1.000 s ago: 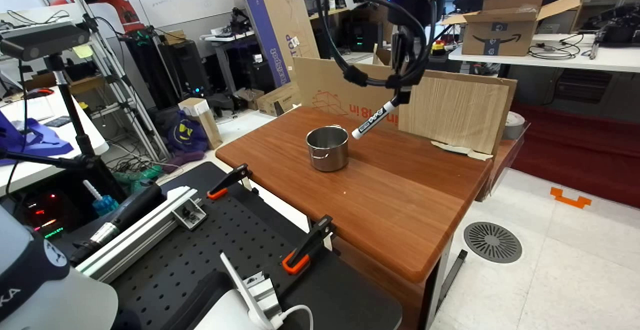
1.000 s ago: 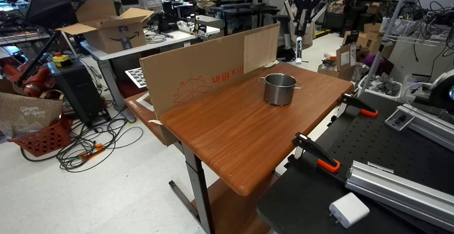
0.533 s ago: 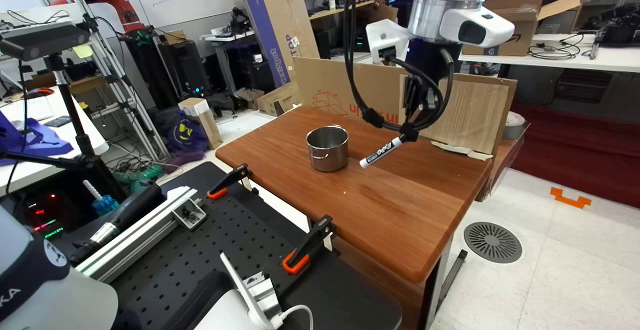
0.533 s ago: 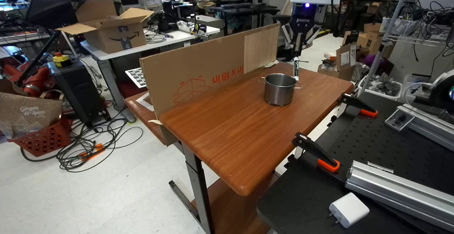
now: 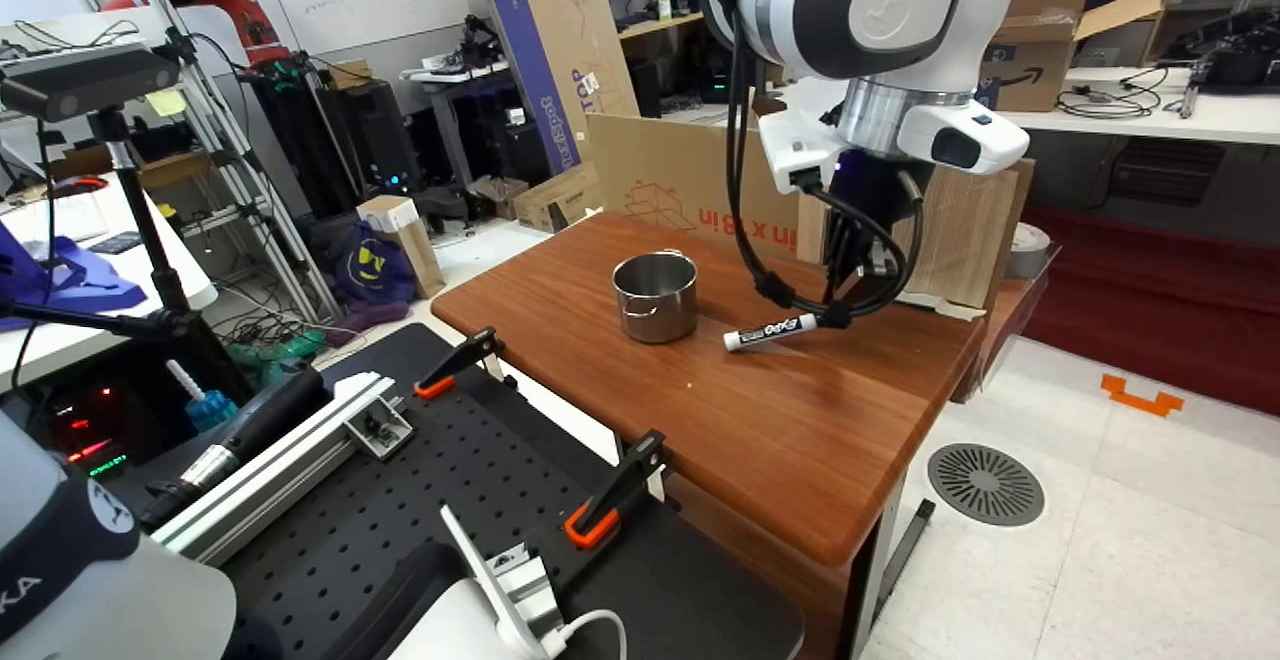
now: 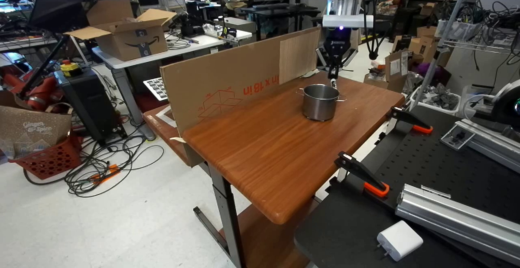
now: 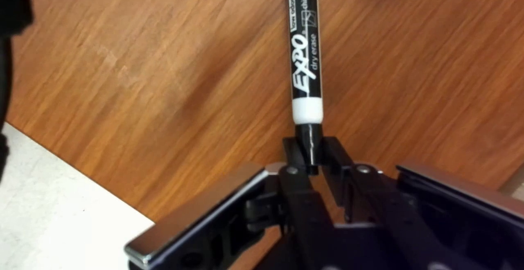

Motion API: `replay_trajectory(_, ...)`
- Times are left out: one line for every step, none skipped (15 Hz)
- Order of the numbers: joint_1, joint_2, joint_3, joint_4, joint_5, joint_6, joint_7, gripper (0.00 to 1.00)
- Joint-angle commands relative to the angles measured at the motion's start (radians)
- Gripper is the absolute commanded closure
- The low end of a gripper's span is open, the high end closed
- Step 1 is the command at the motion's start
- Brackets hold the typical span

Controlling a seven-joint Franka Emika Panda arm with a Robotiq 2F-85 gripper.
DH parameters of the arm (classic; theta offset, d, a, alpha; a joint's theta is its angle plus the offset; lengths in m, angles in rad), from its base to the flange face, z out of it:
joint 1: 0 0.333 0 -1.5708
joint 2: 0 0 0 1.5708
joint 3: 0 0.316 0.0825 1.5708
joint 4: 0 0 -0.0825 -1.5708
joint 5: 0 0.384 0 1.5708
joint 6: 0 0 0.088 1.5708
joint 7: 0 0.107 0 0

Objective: Put the marker on the desk

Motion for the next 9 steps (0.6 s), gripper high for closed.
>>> replay_trajectory(-0.002, 0.061, -0.006, 0.072, 0.003, -0.012, 0.008, 0.95)
replay_trajectory(-0.001, 0.073, -0.007, 0.083, 0.002, -0.011, 0.01, 0.95)
replay_trajectory(0.002, 0.083, -0.011, 0.091, 0.0, -0.006, 0.018, 0.95)
replay_trajectory(0.006, 0.091, -0.014, 0.1, -0.003, -0.003, 0.026, 0.95)
replay_trajectory(0.006, 0.098, -0.014, 0.109, -0.002, -0.007, 0.032, 0.95)
replay_trajectory(0.009, 0.104, -0.017, 0.115, -0.004, -0.009, 0.042, 0.56)
replay_trajectory(0.013, 0.108, -0.021, 0.121, -0.007, -0.01, 0.054, 0.55)
replay_trajectory(0.014, 0.111, -0.021, 0.122, -0.007, -0.004, 0.058, 0.48)
replay_trajectory(0.013, 0.113, -0.02, 0.125, -0.005, -0.005, 0.061, 0.42)
